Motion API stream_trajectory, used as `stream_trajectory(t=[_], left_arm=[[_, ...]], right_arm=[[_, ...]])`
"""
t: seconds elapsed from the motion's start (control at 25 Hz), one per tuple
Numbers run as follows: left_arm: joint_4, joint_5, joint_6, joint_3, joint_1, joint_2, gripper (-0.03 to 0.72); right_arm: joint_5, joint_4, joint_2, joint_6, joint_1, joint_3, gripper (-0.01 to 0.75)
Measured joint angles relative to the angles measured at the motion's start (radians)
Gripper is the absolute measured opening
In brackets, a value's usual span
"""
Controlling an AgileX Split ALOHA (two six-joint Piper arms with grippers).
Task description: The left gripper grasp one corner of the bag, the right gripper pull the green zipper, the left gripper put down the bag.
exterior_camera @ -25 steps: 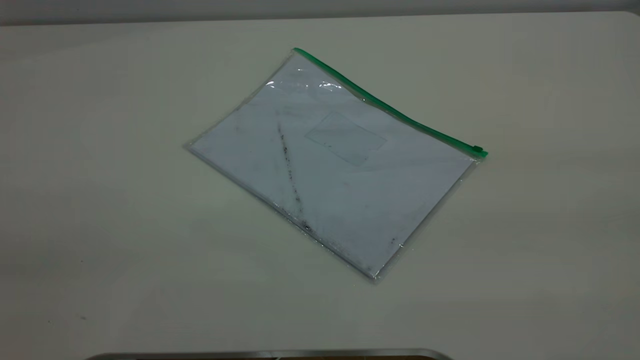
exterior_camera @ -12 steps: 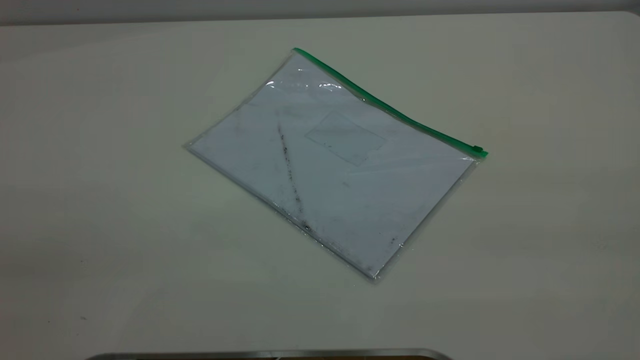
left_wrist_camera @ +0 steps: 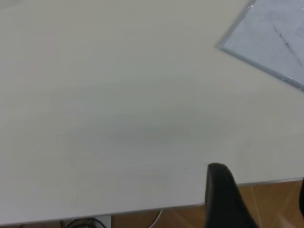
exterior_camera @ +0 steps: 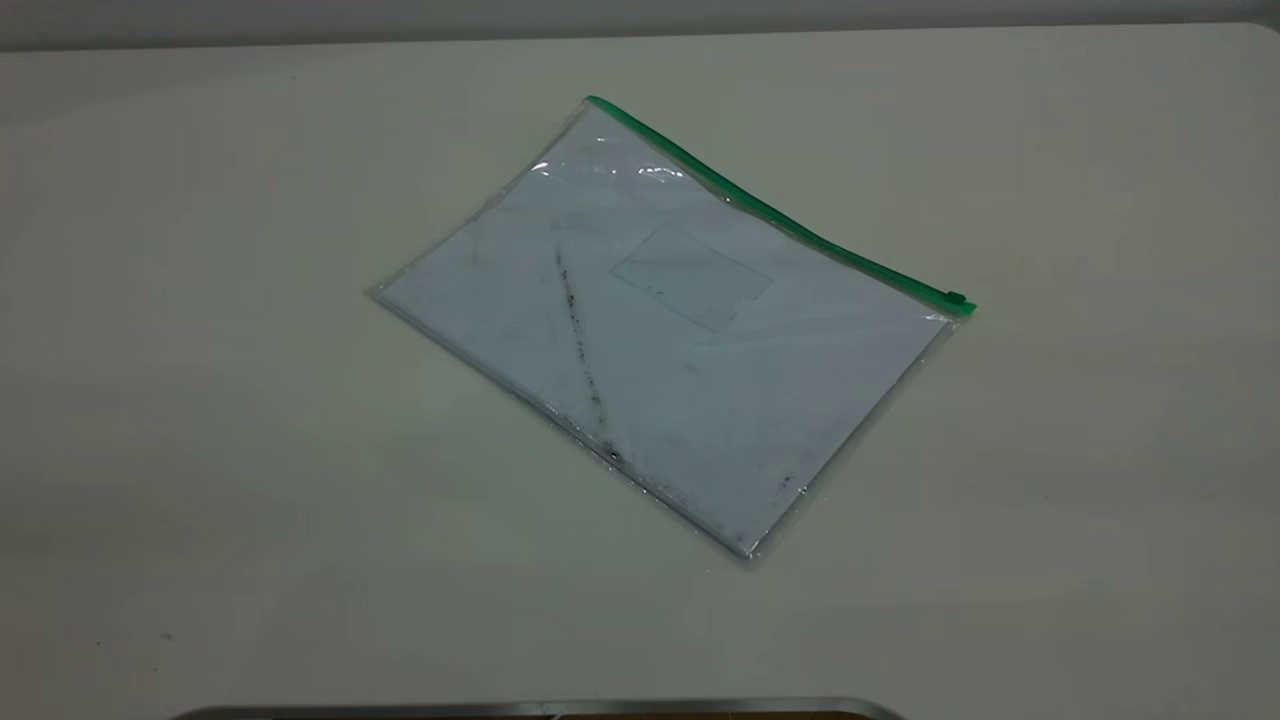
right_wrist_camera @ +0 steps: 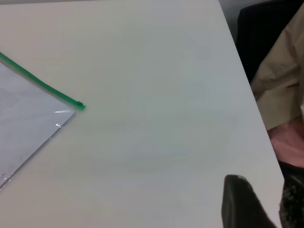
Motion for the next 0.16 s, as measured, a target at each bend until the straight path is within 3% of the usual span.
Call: stream_trajectory(t=[0.16], left_arm=[[0.0, 0.0, 0.0, 0.0, 0.0, 0.0, 0.442]], right_arm=[[0.0, 0.0, 0.0, 0.0, 0.0, 0.0, 0.239]])
